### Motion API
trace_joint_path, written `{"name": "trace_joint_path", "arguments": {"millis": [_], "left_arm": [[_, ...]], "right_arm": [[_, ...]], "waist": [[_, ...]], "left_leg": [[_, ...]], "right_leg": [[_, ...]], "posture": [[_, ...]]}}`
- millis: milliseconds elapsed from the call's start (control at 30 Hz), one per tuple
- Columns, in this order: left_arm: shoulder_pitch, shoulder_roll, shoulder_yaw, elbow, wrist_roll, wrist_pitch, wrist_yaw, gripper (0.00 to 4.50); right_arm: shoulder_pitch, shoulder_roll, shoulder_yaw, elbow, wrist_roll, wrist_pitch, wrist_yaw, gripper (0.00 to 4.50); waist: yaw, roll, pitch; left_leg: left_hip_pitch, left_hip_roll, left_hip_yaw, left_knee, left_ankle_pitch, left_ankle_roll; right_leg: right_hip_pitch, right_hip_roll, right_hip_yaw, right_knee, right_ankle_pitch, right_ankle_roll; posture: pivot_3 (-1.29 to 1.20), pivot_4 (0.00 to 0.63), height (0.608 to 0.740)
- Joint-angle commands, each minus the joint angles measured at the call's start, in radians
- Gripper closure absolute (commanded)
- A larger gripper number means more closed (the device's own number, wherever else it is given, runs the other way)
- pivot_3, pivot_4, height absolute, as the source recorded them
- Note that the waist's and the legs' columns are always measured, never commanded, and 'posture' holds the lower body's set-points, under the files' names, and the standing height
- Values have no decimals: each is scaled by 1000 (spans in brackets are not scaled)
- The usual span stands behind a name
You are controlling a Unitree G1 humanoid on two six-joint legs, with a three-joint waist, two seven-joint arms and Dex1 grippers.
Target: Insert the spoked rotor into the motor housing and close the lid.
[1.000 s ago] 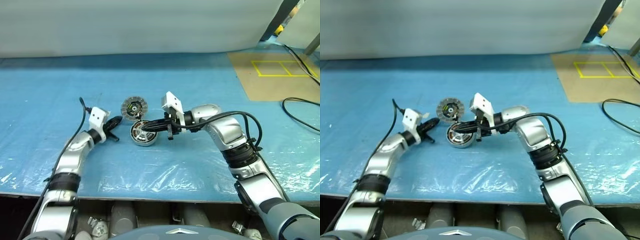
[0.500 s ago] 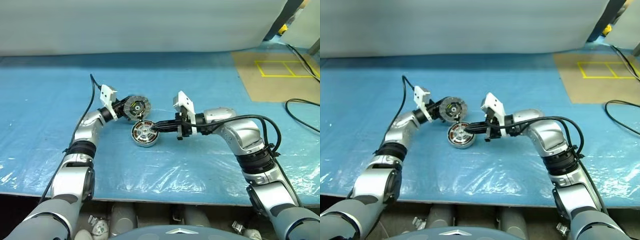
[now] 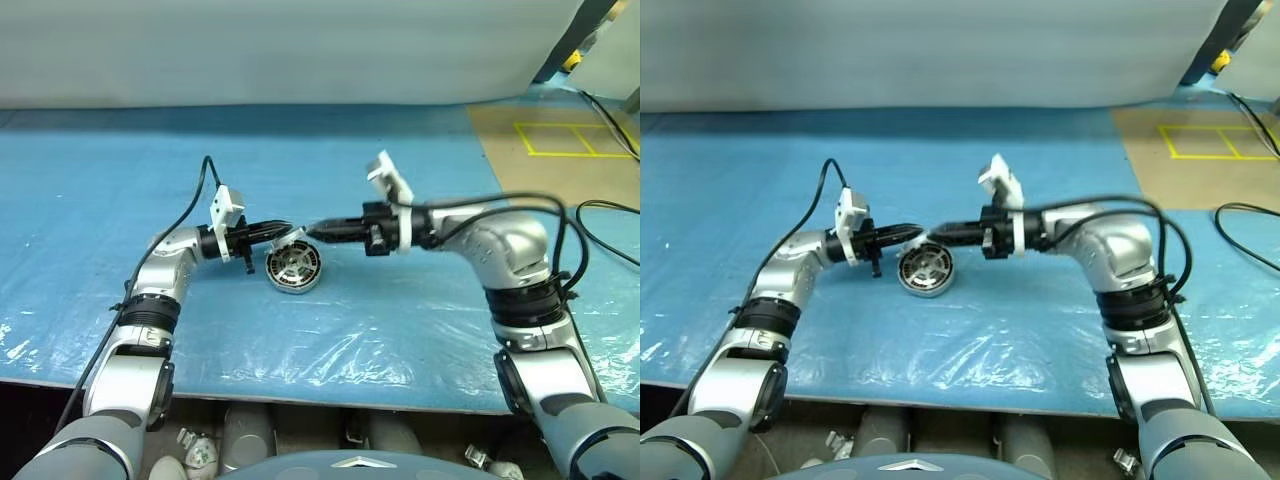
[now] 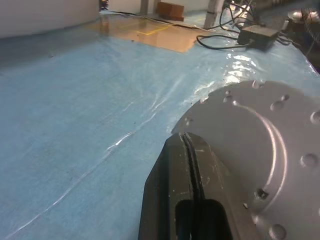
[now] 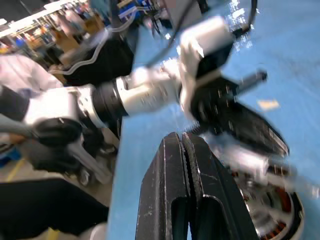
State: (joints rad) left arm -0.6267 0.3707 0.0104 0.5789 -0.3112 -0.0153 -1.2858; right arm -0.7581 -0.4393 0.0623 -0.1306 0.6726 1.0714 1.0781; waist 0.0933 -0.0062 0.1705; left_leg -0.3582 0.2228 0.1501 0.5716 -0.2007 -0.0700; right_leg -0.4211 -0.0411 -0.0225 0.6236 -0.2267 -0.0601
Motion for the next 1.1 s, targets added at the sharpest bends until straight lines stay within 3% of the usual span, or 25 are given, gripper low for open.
{"name": "trace_joint_path", "arguments": {"millis": [33, 233, 500, 700, 833, 1100], "left_arm": [[24, 10, -31, -97, 16, -14, -2, 4500], [100, 54, -69, -183, 53, -16, 14, 4500], [207, 69, -78, -248, 94, -60, 103, 4500], [250, 60, 36, -387, -17, -51, 207, 4500], [347, 104, 96, -532, -65, -18, 250, 4500], [652, 114, 132, -799, -84, 32, 372, 4500]], "right_arm": [[-28, 10, -48, -27, 93, 57, -17, 4465], [23, 28, 113, 52, -128, -147, -138, 4465], [46, 108, 164, 120, -203, -259, -182, 4465], [44, 137, 190, 178, -256, -332, -176, 4465], [43, 153, 216, 219, -301, -397, -165, 3545], [42, 166, 265, 280, -373, -486, -133, 761]], "waist": [[3, 0, 0], [0, 0, 0], [-1, 0, 0], [-2, 0, 0], [-15, 0, 0], [-29, 0, 0]], "left_leg": [[0, 0, 0, 0, 0, 0], [0, 0, 0, -1, 0, 0], [0, 0, 0, -1, 0, 0], [0, 0, 0, 0, 0, 0], [-1, 0, 1, 0, 0, 0], [-1, 1, 1, -2, -1, -1]], "right_leg": [[0, 0, 0, 0, 0, 0], [0, 0, -1, 0, 0, 0], [-1, 0, 0, 0, 0, 0], [-1, 0, 0, 0, -1, -1], [-1, 0, 0, 0, 0, 0], [-2, 1, -1, -1, -2, -3]], "posture": [[0, 150, 740], [0, 150, 740], [0, 150, 740], [0, 150, 740], [0, 150, 740], [0, 150, 740]]}}
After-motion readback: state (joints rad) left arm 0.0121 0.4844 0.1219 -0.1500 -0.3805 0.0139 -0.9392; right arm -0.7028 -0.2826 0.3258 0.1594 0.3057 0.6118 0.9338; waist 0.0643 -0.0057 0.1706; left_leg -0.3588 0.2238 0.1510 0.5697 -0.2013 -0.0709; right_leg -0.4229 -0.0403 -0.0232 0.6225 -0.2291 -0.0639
